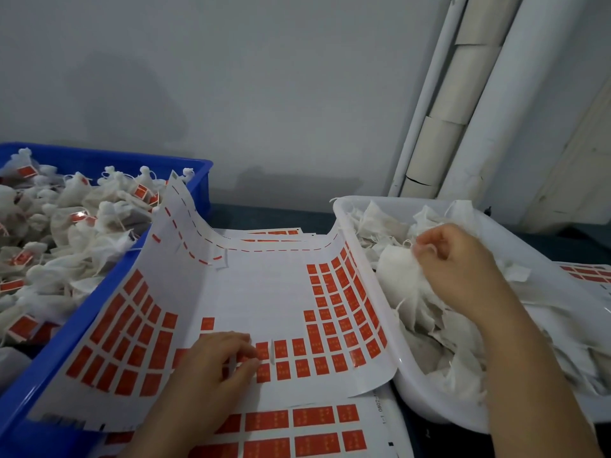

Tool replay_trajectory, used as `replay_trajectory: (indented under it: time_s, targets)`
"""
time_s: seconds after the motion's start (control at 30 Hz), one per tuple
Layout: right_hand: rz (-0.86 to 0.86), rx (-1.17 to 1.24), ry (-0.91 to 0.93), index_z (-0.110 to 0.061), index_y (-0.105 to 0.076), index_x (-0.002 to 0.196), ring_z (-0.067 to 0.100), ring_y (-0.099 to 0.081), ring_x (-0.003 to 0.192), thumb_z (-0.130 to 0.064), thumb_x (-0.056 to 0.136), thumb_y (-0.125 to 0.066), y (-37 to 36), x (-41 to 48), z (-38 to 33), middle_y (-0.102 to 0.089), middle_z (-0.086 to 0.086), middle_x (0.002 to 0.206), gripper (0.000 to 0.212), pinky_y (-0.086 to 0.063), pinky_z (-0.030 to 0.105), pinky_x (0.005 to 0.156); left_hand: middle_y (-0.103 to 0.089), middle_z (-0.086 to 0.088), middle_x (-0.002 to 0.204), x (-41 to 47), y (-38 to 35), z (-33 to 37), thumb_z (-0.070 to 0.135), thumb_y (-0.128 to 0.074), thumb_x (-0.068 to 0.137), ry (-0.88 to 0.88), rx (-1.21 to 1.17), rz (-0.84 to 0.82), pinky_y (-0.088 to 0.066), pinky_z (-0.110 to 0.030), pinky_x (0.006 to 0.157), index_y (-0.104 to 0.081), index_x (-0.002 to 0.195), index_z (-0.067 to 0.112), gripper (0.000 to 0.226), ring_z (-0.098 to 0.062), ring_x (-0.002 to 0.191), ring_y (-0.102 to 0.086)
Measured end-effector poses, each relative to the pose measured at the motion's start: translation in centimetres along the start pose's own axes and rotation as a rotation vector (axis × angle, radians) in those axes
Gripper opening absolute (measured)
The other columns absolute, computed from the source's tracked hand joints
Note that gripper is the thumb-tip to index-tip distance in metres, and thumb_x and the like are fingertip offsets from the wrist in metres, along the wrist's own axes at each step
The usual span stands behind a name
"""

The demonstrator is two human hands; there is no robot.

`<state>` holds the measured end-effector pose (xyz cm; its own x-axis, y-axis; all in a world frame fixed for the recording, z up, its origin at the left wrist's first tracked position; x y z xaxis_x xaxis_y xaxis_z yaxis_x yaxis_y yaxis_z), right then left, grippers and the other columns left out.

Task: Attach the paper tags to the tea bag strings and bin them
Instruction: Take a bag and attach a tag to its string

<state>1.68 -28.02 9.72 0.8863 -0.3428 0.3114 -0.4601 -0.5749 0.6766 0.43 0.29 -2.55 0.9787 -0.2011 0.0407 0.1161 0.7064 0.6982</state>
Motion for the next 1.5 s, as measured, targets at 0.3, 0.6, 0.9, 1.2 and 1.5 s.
replay_trajectory:
  time_s: [0.3, 0.6, 0.9, 1.2, 1.5]
  targets:
    - [-0.056, -0.124, 0.046, -0.029, -0.066, 0.08, -0.004, -0.055, 0.073, -0.018, 0.082, -0.069, -1.3, 0.1, 0.0, -0.062, -0.014, 0.078, 0.012, -0.034, 0.011, 0.06, -0.042, 0.032, 0.108, 0.0, -0.1, -0.2, 0.038, -0.056, 0.09, 0.001, 0.013, 0.001, -0.038, -0.013, 0.089, -0.055, 0.095, 0.043, 0.008, 0.008, 0.095, -0.043]
    - [0.154, 0.459, 0.522, -0.044, -0.057, 0.091, -0.012, -0.057, 0.089, -0.036, 0.085, -0.056, -0.6, -4.9, -8.5, -0.06, -0.035, 0.087, 0.01, -0.044, 0.001, 0.062, -0.053, 0.029, 0.099, 0.0, 0.2, -0.2, 0.044, -0.044, 0.092, 0.038, -0.127, 0.129, -0.041, -0.005, 0.063, -0.053, 0.109, 0.04, 0.019, 0.009, 0.088, -0.054]
    - [-0.399, 0.654, 0.215, -0.037, -0.061, 0.089, -0.001, -0.066, 0.082, -0.021, 0.079, -0.071, -12.1, -8.7, -7.2, -0.07, -0.018, 0.083, 0.021, -0.055, 0.015, 0.065, -0.066, 0.024, 0.099, 0.2, 2.5, 0.5, 0.049, -0.067, 0.061, 0.072, -0.823, 0.21, -0.054, -0.019, 0.063, -0.064, 0.107, 0.035, 0.047, 0.0, 0.091, -0.064]
    - [-0.358, 0.747, 0.051, -0.032, -0.067, 0.08, 0.004, -0.067, 0.07, -0.014, 0.08, -0.069, -13.5, -8.9, -3.8, -0.07, -0.018, 0.075, 0.019, -0.05, 0.01, 0.057, -0.063, 0.012, 0.075, -0.4, 1.7, 0.2, 0.023, -0.07, 0.074, 0.085, -0.679, 0.297, -0.046, -0.011, 0.051, -0.061, 0.078, 0.017, 0.012, -0.008, 0.074, -0.061]
    - [-0.367, 0.776, 0.081, -0.033, -0.065, 0.082, 0.004, -0.067, 0.074, -0.017, 0.085, -0.065, -13.5, -9.6, -4.0, -0.069, -0.019, 0.078, 0.016, -0.052, 0.013, 0.059, -0.07, 0.023, 0.088, -0.6, 1.7, 2.0, 0.031, -0.067, 0.072, -0.052, -0.632, 0.242, -0.047, -0.004, 0.062, -0.069, 0.088, 0.034, 0.017, 0.007, 0.088, -0.06]
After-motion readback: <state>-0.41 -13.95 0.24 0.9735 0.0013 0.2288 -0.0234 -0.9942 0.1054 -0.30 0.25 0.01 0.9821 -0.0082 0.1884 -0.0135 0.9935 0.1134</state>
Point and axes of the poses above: each hand's wrist, its own x-axis towards the middle knuckle, its own y-axis out of the back of the hand, z = x × y, the point moved 3 cm from there along x, towards the middle knuckle
